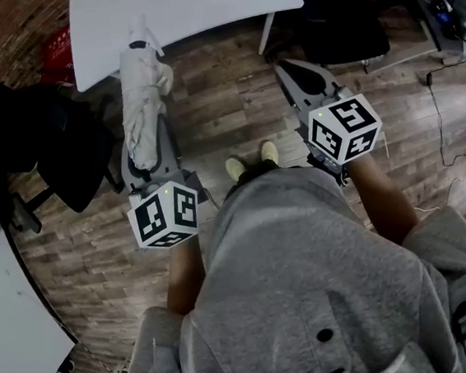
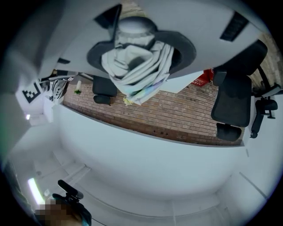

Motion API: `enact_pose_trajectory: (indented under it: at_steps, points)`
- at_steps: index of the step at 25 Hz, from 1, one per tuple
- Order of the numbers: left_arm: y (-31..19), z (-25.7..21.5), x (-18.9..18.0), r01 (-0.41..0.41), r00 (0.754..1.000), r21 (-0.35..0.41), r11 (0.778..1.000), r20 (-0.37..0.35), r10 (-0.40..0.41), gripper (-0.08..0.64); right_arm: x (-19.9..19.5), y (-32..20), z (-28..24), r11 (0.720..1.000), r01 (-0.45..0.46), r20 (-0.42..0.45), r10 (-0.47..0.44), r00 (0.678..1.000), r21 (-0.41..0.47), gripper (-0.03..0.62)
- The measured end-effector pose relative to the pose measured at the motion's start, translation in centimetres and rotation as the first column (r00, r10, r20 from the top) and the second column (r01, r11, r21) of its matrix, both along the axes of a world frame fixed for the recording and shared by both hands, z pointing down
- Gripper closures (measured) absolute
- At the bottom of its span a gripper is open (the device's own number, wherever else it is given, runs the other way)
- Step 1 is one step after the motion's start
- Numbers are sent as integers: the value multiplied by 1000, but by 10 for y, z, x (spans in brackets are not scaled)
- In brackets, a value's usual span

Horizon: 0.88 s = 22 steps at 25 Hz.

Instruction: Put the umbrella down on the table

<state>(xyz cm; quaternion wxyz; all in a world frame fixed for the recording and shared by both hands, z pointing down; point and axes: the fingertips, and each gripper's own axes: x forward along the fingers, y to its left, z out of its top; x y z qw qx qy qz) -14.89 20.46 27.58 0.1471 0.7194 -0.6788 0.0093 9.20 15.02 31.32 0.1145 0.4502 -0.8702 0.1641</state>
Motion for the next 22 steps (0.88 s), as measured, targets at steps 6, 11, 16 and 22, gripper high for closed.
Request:
enact_pose_trajectory:
  at_steps: [6,11,16,22]
  points:
    - [3,-7,-19,-3,1000,18,1000,8,3,333,-24,5,-4,1000,5,-11,-5,1000,10,558]
    - [10,-9,-36,-6,1000,33,999,-1,6,333,-44,10,-7,1000,3,-15,-3,1000,26,558]
    - [20,-6,-54,-14,1000,37,999,-12,14,333,-65,20,-8,999,5,-20,-4,1000,40,558]
    - [32,-2,-68,-19,1000,40,999,-15,20,333,-82,31,-8,998,15,-49,-12,999,60,558]
